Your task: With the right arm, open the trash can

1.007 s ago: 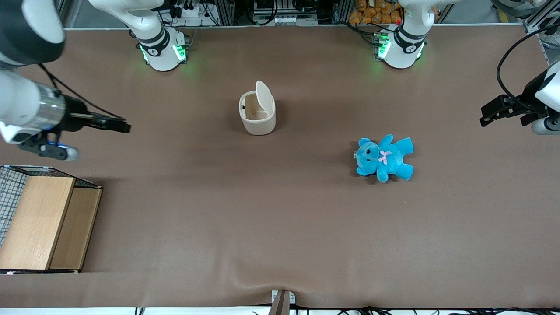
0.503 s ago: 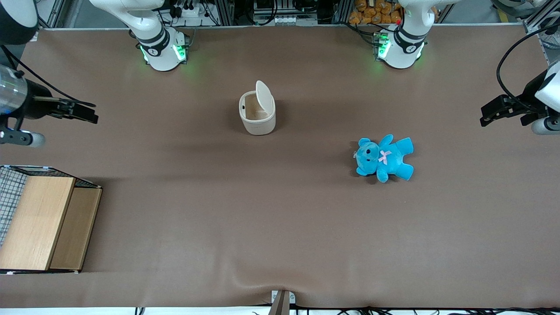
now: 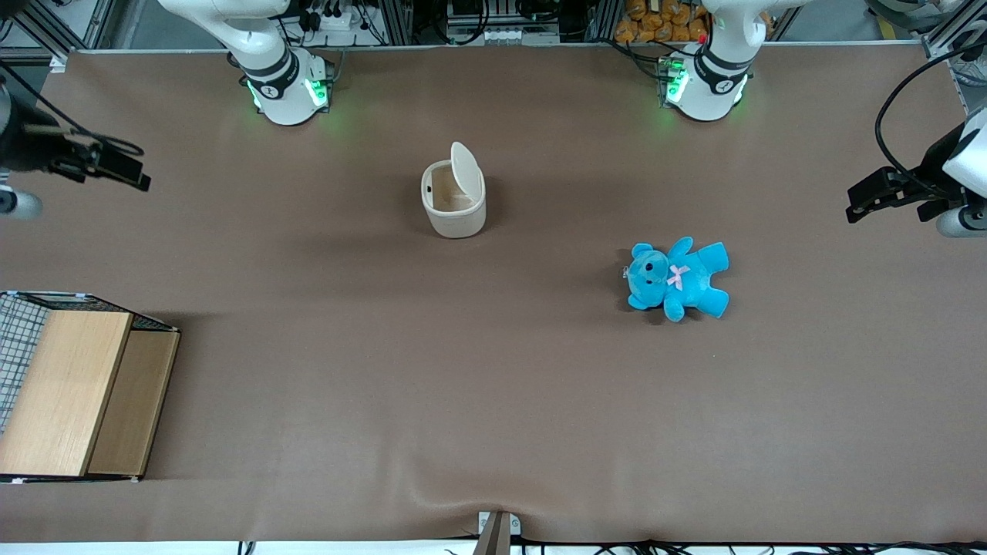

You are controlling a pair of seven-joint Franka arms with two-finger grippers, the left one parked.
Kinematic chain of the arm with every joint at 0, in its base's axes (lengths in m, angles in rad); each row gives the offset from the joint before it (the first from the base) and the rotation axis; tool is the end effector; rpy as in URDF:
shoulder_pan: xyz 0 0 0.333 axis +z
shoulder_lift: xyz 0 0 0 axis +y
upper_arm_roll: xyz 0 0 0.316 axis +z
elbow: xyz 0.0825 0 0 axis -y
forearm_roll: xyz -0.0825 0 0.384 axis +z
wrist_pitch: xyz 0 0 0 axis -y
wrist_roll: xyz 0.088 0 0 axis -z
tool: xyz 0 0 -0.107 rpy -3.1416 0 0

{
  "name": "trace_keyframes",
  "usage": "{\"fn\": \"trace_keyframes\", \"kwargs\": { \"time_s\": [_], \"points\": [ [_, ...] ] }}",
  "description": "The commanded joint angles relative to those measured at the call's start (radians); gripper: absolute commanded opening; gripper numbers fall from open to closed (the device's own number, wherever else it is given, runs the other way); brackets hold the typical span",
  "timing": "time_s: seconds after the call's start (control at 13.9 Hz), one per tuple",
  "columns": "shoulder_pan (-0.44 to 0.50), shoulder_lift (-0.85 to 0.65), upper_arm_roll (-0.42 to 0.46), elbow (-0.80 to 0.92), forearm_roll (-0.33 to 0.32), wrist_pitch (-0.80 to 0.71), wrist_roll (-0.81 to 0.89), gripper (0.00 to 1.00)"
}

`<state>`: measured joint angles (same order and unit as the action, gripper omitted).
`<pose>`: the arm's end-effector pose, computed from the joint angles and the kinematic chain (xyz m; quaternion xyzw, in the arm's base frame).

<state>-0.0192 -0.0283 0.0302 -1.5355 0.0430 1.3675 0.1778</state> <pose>0.5237 0.0113 0.6398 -0.9941 0.0803 0.0714 0.0142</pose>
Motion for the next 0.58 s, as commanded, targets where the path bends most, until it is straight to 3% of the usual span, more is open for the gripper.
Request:
{"fn": "trace_keyframes", "kwargs": {
  "time_s": [0.0,0.5],
  "points": [
    [-0.031,-0.071,0.019,-0.092,-0.005,0.042,-0.024,1.00],
    [-0.038,-0.012,0.020,-0.013,-0.005,0.068,-0.031,1.00]
  ]
}}
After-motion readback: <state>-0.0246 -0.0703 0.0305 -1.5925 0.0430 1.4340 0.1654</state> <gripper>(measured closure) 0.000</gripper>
